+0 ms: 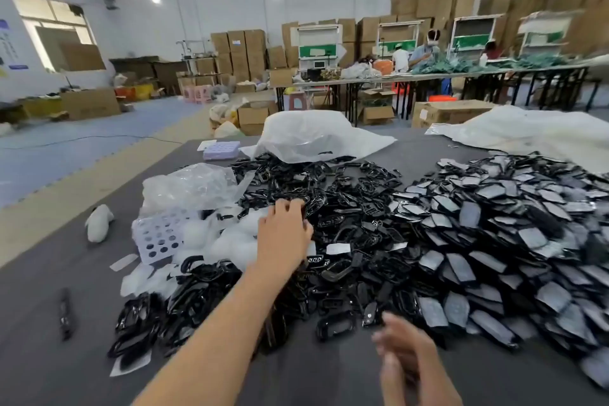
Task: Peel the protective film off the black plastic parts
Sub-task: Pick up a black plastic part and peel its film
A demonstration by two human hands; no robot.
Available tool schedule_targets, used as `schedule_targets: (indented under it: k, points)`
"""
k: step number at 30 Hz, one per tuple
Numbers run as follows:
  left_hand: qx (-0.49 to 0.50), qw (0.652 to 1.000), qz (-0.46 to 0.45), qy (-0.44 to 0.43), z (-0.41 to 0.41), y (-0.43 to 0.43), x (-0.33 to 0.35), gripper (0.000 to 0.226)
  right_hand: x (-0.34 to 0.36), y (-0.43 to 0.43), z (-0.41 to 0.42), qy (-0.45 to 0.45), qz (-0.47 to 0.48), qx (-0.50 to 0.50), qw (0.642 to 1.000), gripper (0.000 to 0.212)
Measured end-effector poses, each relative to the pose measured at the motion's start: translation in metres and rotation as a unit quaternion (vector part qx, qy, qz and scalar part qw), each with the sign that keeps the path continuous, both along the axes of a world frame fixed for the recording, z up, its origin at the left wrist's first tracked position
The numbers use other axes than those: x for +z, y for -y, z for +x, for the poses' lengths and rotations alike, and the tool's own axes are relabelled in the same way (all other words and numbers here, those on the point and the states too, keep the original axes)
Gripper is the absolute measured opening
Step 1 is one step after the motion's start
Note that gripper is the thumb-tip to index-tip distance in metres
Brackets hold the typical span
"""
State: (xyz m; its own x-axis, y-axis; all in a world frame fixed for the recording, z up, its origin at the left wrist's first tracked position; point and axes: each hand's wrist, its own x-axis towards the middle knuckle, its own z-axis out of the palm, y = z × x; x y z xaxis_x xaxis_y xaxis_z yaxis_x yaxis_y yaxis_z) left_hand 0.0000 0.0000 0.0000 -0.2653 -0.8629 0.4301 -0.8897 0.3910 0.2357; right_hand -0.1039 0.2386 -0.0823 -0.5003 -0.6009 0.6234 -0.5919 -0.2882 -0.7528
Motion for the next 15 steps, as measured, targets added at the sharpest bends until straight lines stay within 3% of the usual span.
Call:
schedule_targets:
  k: [4, 8, 12, 15]
  points:
    - [0.023, 0.982, 0.078, 0.173, -0.006, 0.053, -0.004, 0.052, 0.045, 0.060, -0.022, 0.009, 0.028, 0.088, 0.996, 0.048]
    - [0.001, 0.965, 0.078, 0.249, 0.003, 0.078, -0.013, 0.030, 0.045, 0.094, -0.044, 0.066, 0.058, 0.121, 0.989, 0.044]
    - [-0.014, 0.980, 0.024, 0.199, 0.020, 0.090, -0.009, 0.026, 0.049, 0.135, -0.058, 0.118, 0.060, 0.118, 0.984, 0.041]
    - [-0.001, 0.999, 0.044, 0.019, 0.036, 0.089, 0.000, 0.034, 0.052, 0.157, -0.060, 0.152, 0.063, 0.145, 0.976, 0.042]
